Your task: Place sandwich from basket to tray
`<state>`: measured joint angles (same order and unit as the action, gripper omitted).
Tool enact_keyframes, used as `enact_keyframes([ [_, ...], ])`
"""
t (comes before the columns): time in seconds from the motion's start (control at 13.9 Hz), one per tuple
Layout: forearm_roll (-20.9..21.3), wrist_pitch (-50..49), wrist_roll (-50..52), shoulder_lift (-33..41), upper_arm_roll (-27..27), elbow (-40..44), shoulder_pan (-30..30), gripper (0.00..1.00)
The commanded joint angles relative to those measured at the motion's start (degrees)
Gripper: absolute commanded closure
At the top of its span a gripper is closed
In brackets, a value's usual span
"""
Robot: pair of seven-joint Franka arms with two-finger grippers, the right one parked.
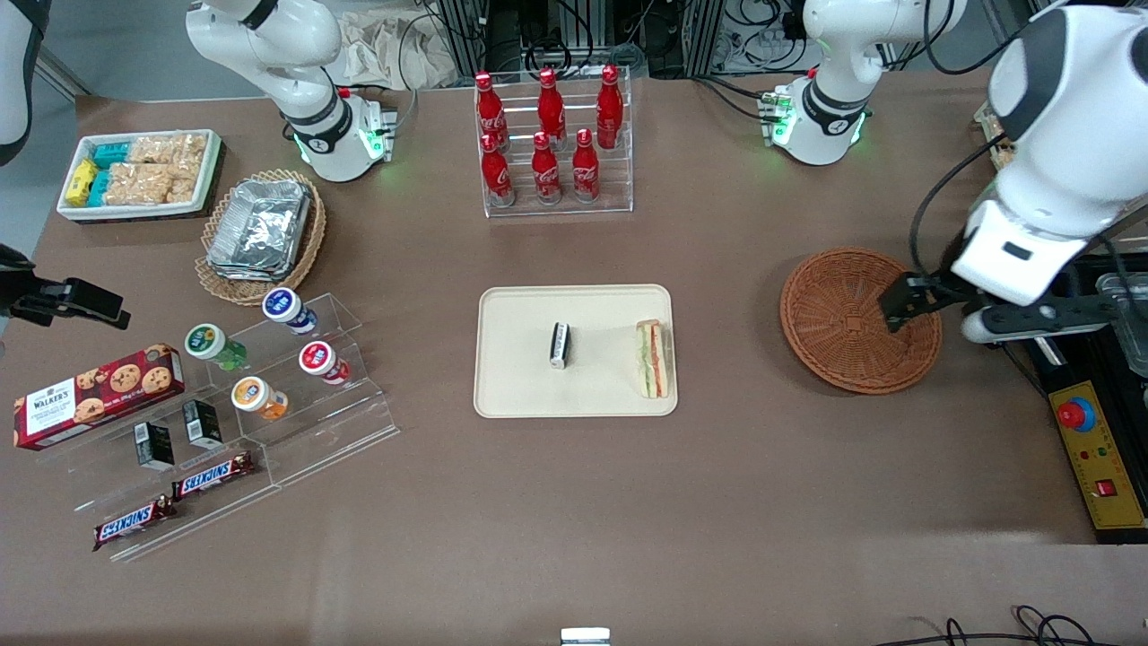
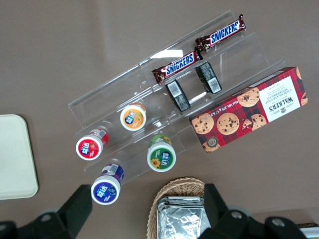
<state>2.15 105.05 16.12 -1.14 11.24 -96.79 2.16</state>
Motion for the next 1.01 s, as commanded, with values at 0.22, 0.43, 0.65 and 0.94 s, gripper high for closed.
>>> enact_keyframes([
  [0.22,-0.8,-5.4,-8.0,3.9,-0.4,0.4,2.4,0.0],
  [0.43,-0.8,-5.8,-8.3,4.0,-0.6,0.5,2.4,0.0],
  [0.65,-1.4,-6.3,-10.2,3.3,-0.7,4.0,2.7,0.0],
  [0.94,-2.0,-7.1,-16.7,0.8,-6.5,7.5,-3.6,0.0],
])
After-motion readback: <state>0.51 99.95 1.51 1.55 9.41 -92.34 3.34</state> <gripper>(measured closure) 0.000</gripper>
